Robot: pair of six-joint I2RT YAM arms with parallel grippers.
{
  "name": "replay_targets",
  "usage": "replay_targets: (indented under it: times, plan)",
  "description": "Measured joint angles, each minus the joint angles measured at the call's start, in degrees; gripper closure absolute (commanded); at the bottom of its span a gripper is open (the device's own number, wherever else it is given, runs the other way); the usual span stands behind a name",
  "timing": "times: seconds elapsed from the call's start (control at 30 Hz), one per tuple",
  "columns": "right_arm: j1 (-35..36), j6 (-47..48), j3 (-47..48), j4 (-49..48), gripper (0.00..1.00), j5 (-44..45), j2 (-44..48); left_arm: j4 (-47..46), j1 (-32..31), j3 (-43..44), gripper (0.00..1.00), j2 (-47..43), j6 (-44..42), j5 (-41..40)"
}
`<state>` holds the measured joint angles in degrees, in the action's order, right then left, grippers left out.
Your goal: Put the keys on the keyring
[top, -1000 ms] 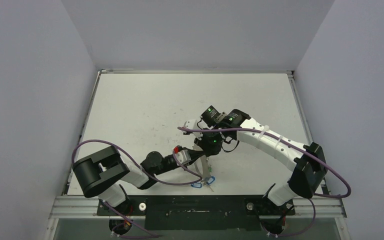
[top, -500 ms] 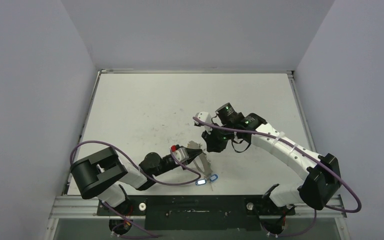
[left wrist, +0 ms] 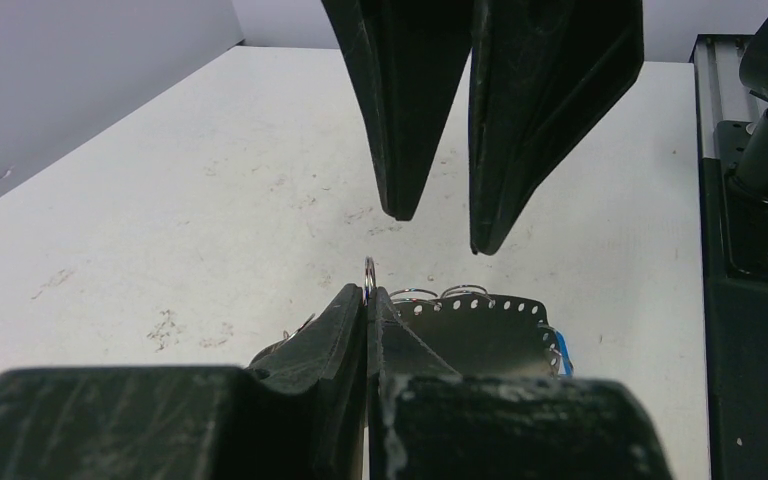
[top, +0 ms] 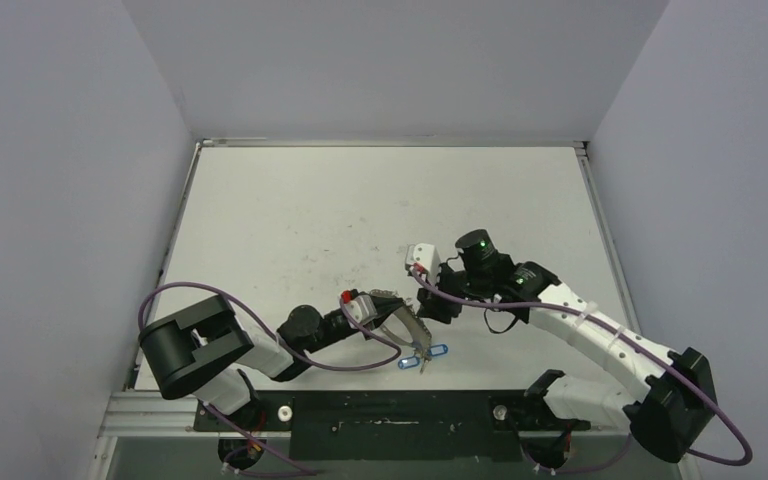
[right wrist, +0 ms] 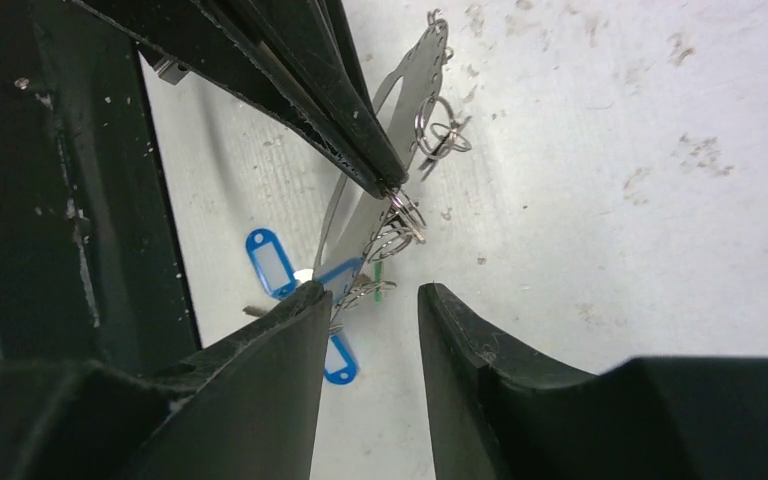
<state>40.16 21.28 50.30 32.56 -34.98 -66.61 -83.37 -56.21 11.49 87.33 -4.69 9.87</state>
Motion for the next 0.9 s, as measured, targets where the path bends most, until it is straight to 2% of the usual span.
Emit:
replay_targets:
  times: [0.27, 0.47, 0.7, 0.9]
  plan:
    - [-2.84, -0.83, -13.68, -18.18, 0.59, -0.37, 8.66, 0.02, 0.00, -0.26, 1.00, -0.33, 0.00, 0.00]
    - [-4.94, -2.19, -16.59, -29.29, 0.64, -3.93, 5.86, 0.00, 0.00, -0.26, 1.00, -0.33, -0.02, 0.26]
    - [-7.08, -2.01, -16.59, -36.59, 0.66, -10.60, 3.67, 0.02, 0.00, -0.31, 1.00, -0.55, -0.02, 0.48]
    - [-7.63, -0.90, -16.59, -37.20, 0.67, -15.13, 2.71, 0.02, 0.00, -0.33, 1.00, -0.57, -0.02, 0.46]
